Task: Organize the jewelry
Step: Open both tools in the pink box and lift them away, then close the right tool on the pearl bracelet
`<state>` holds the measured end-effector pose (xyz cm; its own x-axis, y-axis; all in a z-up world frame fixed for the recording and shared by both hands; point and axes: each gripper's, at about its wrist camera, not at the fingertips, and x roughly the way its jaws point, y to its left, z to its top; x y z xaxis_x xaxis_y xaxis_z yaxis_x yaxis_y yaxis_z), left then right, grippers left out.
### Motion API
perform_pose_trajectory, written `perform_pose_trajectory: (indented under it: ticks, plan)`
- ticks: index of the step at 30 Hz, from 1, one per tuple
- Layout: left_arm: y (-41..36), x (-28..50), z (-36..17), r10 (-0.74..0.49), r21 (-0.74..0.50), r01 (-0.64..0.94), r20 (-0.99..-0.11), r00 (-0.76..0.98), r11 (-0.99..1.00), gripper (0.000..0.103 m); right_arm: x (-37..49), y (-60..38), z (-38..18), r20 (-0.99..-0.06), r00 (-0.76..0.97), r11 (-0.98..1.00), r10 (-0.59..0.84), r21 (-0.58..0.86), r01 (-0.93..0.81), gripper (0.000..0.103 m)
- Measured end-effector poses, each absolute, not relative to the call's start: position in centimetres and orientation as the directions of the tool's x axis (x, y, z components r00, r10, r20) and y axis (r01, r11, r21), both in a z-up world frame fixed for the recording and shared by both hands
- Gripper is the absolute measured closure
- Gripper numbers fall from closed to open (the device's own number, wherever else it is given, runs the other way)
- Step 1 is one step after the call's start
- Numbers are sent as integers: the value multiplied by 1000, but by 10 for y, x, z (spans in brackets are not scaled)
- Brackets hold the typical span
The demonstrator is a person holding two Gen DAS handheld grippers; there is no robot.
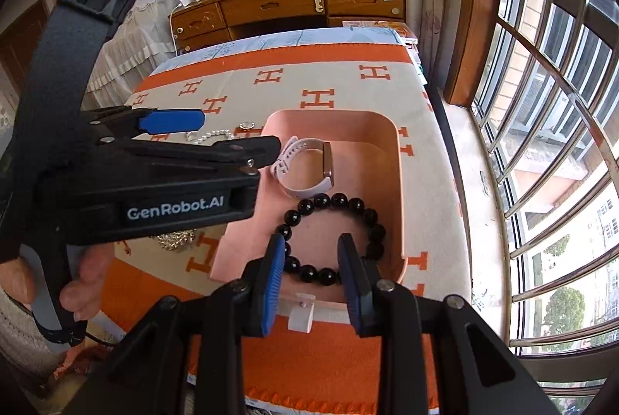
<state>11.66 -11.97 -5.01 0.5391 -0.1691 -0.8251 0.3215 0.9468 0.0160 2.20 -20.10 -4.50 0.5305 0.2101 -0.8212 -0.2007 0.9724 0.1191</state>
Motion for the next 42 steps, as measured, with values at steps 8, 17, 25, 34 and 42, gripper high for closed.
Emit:
perform_pose_trajectory:
  ticks: [8,17,25,34,42]
  plan:
    - [-32,92,-5,-55,63,180,-812,581,982,25,17,-180,-30,-782,552,951,290,172,-257,74]
    - [52,65,52,69,118,35,-766,639,992,18,31,-150,17,-735,620,946,274,90,-311,74]
    - [86,61,54,107,138,3,-781,615,990,18,78,-124,49,-748,535,903,393,204,-379,74]
    - [102,80,-21,53,85,43,-871,488,995,18,138,-92,-6,-870,331,907,366,255,-335,74]
    - [89,105,-97,2,55,146,-939,343,988,27,171,-75,-70,-938,200,943,282,232,-241,75]
